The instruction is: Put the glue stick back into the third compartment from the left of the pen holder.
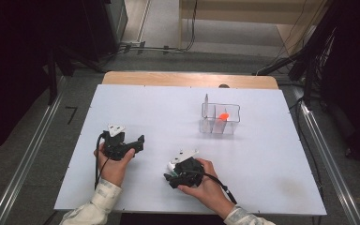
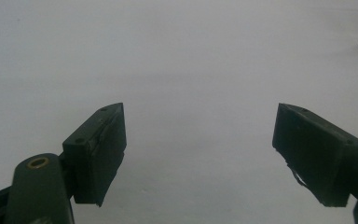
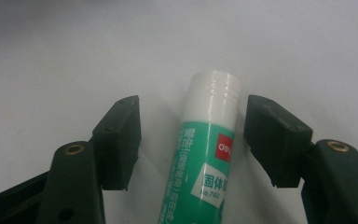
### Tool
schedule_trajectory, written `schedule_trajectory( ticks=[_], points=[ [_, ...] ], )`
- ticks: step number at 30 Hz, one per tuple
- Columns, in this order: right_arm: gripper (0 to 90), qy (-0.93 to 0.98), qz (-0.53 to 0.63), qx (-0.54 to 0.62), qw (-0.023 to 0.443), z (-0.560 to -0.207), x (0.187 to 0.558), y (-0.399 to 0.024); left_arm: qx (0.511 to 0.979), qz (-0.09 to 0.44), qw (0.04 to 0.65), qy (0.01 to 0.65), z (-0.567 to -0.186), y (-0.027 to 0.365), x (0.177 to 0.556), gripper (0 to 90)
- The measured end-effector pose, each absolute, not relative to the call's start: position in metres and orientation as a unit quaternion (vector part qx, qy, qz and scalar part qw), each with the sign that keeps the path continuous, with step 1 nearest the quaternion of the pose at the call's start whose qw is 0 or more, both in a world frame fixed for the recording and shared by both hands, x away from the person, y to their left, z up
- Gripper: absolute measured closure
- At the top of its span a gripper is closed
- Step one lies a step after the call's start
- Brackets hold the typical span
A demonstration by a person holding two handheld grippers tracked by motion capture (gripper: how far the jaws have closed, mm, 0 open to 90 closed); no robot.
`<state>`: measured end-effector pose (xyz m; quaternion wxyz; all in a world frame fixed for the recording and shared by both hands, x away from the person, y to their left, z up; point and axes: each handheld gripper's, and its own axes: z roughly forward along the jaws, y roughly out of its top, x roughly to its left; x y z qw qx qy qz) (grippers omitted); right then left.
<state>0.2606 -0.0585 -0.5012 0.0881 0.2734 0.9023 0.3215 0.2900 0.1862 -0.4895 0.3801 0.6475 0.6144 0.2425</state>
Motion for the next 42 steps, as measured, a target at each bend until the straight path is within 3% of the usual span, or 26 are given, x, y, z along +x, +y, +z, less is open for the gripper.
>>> schedule_trajectory(
  ticks=[15,27,42],
  points=[
    [49.7,0.902,0.301,0.289,0.114,-0.499,0.262,-0.05,0.648,0.242,0.38,0.614,-0.49,0.186,0.29,17.8],
    [61.5,0.896,0.304,0.303,0.109,-0.498,0.265,-0.051,0.648,0.242,0.38,0.614,-0.49,0.186,0.29,17.8],
    [62.6,0.882,0.329,0.321,0.102,-0.485,0.27,-0.066,0.646,0.242,0.382,0.615,-0.489,0.187,0.29,17.8]
  ],
)
